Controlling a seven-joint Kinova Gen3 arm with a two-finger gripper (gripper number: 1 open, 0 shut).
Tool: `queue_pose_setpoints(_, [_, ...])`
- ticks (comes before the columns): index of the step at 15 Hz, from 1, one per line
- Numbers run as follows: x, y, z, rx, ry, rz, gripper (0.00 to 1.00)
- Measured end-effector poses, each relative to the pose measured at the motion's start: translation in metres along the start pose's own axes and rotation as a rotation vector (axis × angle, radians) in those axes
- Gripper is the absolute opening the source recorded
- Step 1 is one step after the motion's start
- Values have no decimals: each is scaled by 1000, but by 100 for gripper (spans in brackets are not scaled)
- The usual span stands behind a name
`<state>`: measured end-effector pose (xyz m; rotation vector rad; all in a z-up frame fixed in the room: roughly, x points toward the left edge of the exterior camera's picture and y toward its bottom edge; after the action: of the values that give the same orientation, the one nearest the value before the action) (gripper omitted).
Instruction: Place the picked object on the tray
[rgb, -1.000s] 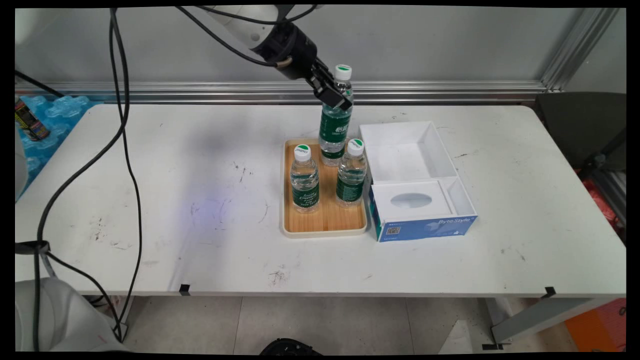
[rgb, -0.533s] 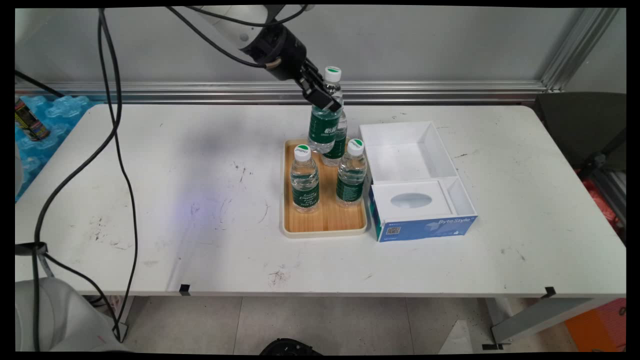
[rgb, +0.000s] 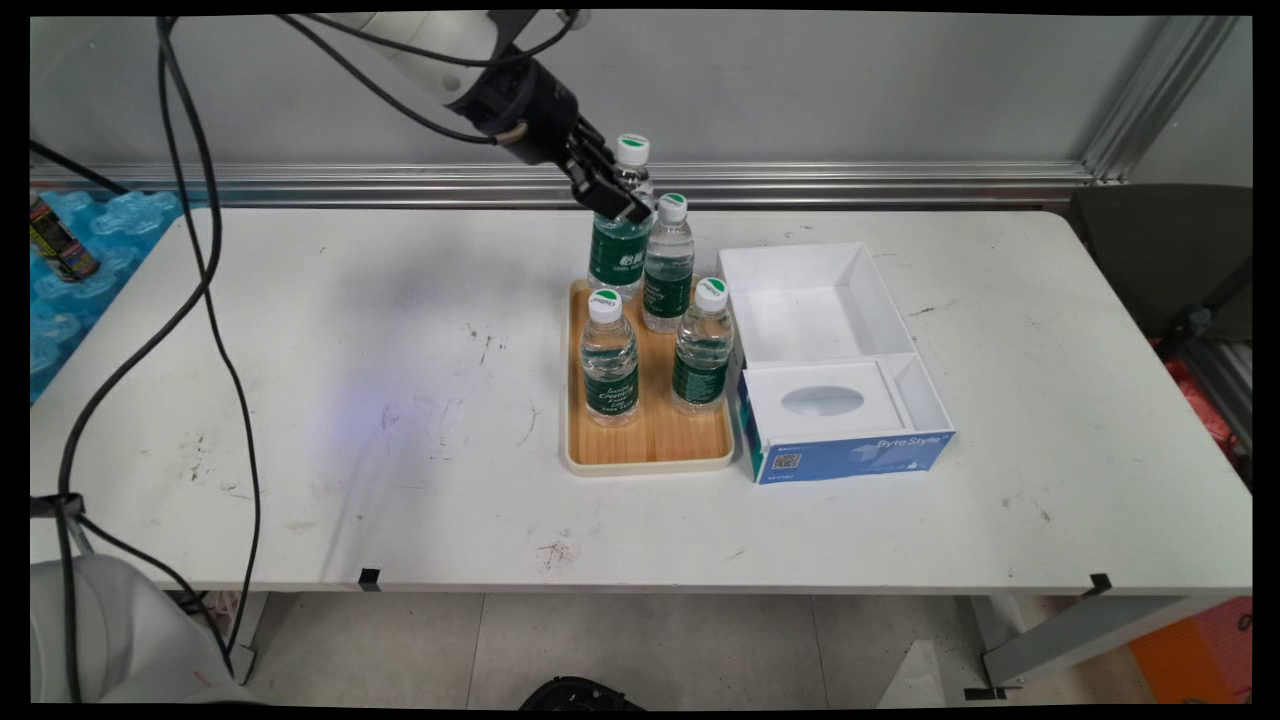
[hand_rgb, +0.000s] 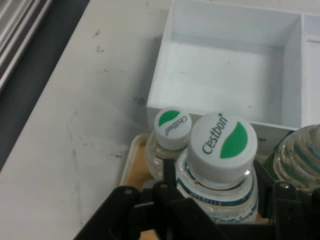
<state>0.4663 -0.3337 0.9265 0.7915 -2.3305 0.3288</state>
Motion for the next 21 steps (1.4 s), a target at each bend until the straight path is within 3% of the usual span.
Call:
queue_pose_setpoints(7, [-32, -5, -3, 31, 60, -10, 0])
queue_pose_setpoints(21, [-82, -13, 32, 9, 129, 18, 0])
